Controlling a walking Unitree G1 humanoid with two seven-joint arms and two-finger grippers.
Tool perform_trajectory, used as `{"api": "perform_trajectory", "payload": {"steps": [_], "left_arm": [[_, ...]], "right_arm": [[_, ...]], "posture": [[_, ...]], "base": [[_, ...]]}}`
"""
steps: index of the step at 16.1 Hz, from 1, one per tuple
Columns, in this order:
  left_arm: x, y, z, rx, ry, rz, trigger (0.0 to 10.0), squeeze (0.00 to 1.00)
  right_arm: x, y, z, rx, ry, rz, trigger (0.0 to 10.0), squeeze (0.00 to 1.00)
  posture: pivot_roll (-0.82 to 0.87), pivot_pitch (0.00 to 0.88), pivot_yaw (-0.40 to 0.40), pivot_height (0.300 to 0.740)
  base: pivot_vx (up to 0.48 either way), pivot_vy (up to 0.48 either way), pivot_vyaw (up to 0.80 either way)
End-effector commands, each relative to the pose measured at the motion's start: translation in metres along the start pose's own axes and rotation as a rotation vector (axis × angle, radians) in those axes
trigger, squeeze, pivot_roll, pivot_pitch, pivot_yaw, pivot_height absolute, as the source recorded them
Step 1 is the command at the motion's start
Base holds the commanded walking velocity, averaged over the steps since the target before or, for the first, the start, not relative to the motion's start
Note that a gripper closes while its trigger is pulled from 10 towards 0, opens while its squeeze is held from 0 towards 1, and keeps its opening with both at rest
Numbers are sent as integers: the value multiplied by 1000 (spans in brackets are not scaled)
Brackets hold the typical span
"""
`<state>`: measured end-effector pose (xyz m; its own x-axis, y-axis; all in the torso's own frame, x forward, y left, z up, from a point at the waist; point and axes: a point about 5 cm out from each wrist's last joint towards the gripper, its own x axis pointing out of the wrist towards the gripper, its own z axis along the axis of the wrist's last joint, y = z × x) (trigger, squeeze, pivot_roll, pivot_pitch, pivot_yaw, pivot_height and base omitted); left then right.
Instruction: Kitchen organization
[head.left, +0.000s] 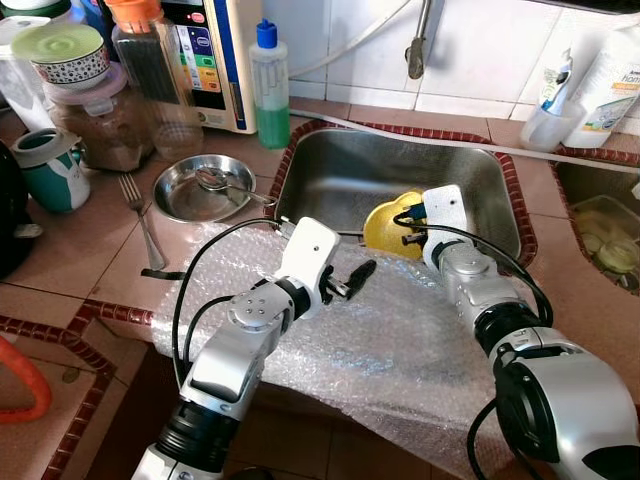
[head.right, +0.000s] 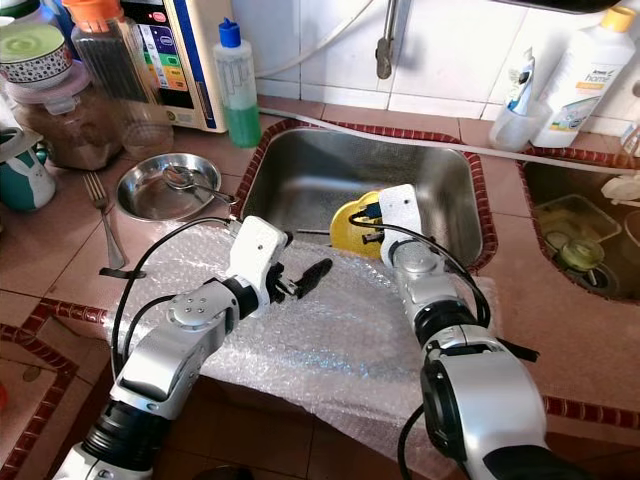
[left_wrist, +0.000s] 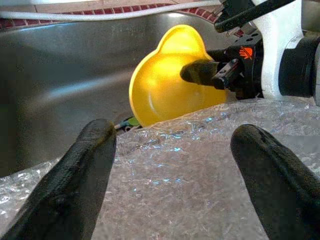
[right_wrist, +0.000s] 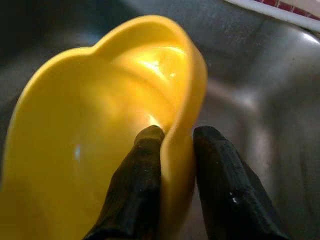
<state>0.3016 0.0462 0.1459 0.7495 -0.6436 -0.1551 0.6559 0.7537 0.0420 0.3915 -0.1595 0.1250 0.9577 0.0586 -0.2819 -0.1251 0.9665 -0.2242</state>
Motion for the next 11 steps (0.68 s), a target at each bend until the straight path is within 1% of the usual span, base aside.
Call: {"api": "perform_trajectory", "payload": {"steps": [1, 2, 4, 6, 7, 8, 9, 10, 11], "left_arm": [[1, -1, 4, 11, 2, -2, 10000, 1000], [1, 0, 4, 11, 5, 4, 10000, 1000], [0, 4, 2, 14, 11, 31, 10000, 1000], [-1, 11, 3, 22, 14, 64, 10000, 1000], [-1, 12, 3, 22, 14, 67, 10000, 1000], [-1, 18, 5, 42, 6, 104, 10000, 1000], [-1, 28, 7, 50, -3, 171, 10000, 1000], [-3, 42, 8, 33, -11, 288, 10000, 1000], [-4, 44, 8, 31, -13, 305, 10000, 1000]], "right_arm": [[-4, 6, -28, 14, 111, 28, 10000, 1000], [-5, 5, -31, 42, 122, 26, 10000, 1000], [-5, 8, -33, 47, 126, 40, 10000, 1000], [-4, 12, -29, 67, 111, 71, 10000, 1000], [-4, 13, -28, 74, 107, 77, 10000, 1000], [-3, 14, -22, 107, 82, 84, 10000, 1000], [-2, 14, -16, 140, 57, 91, 10000, 1000], [-1, 14, -9, 178, 18, 114, 10000, 1000], [-1, 15, -7, 181, 10, 120, 10000, 1000]], "posture": [[123, 92, 20, 740], [122, 91, 19, 740], [125, 88, 16, 740], [128, 86, 13, 740], [128, 86, 13, 740], [127, 87, 12, 740], [125, 87, 12, 740], [116, 88, 12, 740], [114, 88, 12, 740]], "base": [[0, 0, 0], [0, 0, 0], [0, 0, 0], [0, 0, 0], [0, 0, 0], [0, 0, 0], [0, 0, 0], [0, 0, 0], [0, 0, 0]]}}
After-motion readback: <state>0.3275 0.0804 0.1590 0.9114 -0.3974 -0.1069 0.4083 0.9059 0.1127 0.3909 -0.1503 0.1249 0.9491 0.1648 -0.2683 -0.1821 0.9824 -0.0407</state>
